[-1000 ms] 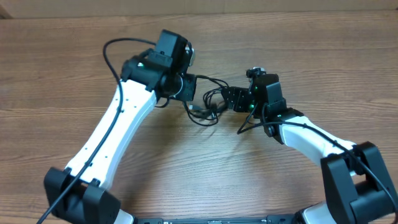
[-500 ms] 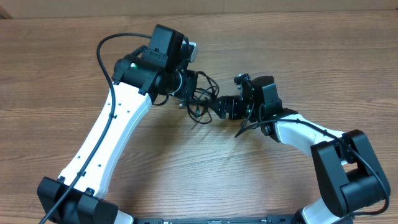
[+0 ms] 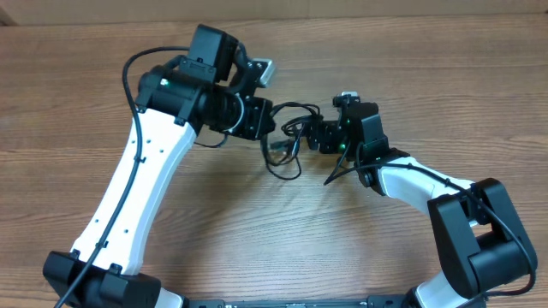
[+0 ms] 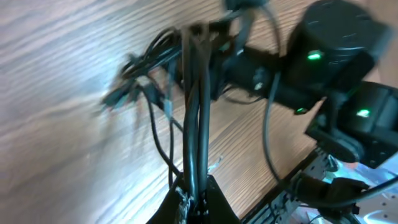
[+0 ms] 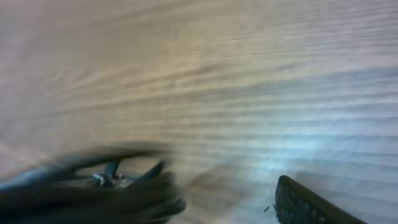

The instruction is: Untangle cables

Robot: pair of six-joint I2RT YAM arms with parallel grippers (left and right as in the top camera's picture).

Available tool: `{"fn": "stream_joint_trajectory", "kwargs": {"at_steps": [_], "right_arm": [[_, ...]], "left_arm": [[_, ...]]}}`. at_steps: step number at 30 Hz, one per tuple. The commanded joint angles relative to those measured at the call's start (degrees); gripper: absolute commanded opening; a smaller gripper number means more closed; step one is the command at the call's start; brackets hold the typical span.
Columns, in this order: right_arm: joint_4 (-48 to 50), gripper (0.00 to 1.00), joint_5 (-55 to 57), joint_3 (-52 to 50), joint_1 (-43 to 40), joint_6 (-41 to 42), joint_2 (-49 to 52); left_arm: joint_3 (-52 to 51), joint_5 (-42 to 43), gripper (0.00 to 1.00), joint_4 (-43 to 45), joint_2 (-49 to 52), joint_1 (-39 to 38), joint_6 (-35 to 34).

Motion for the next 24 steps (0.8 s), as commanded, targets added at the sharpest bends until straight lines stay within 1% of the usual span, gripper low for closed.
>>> {"fn": "stream_joint_trajectory", "kwargs": {"at_steps": [1,2,4,5,7,9,11,13,14,15,16,18,19,20,21,22,24], "right_arm": [[2.86,0.48,-0.17,0.52,-0.02,-0.28,0.37],[4.07,0.30,-3.45,0.52,0.00,-0.26,0.37],[4.79,0.09,-5.97,0.52,0.00,0.44,0.37],[4.35,0.04,-6.38,0.52,0.00,1.84,0.37],[1.05,0.04,-6.16,0.52,-0.02,2.43,0.37],[-3.04,0.04,-6.16,0.52,-0.02,3.34,0.37],[-9.90,0.04,-6.19,0.52,0.00,3.37,0.35],[-13.66,0.04,-6.16,0.52,0.00,3.34,0.22],[-16.11,0.04,-6.23,0.52,0.00,3.15,-0.33],[-16.65,0.12,-6.75,0.52,-0.02,3.15,-0.98],[-16.65,0.32,-8.39,0.61,-0.02,3.10,-1.97],[-16.46,0.36,-11.47,1.05,-0.02,2.03,-3.41],[-16.24,0.41,-12.15,1.22,-0.02,1.38,-4.28],[-16.04,0.41,-11.67,1.22,-0.09,1.33,-5.14],[-16.04,0.40,-10.88,1.22,-0.13,1.22,-5.62],[-16.15,0.40,-9.16,1.22,-0.13,1.22,-5.88],[-16.28,0.40,-6.78,1.22,-0.13,1.22,-5.92]], "left_arm": [[1.62,-4.61,0.04,-1.11,-0.79,0.66,-2.14],[1.62,-4.61,0.04,-0.98,-0.79,0.66,-2.14],[1.62,-4.66,0.04,-0.98,-0.79,0.66,-2.12],[1.62,-4.98,0.04,-0.90,-0.79,0.66,-2.12],[1.62,-7.69,0.04,-0.74,-0.79,0.66,-2.12],[1.57,-13.09,0.04,-0.74,-0.76,0.66,-2.16],[1.57,-20.06,0.04,0.11,-0.31,0.66,-3.87],[1.53,-21.24,0.04,1.03,-0.07,0.66,-4.98],[1.53,-19.78,0.04,1.77,0.17,0.66,-4.92],[1.53,-17.79,0.04,2.08,0.33,0.66,-4.85],[1.53,-13.51,0.04,2.45,0.35,0.66,-2.56],[1.53,-5.77,0.04,3.23,0.35,0.66,2.71],[1.53,-1.36,0.04,3.87,0.35,0.66,4.37],[1.53,3.93,0.05,4.39,0.35,0.72,5.90],[1.53,4.79,0.06,4.28,0.35,0.74,5.73],[1.53,4.70,0.04,3.28,0.35,0.76,3.61],[1.53,5.49,0.04,1.77,0.35,0.76,0.63]]}}
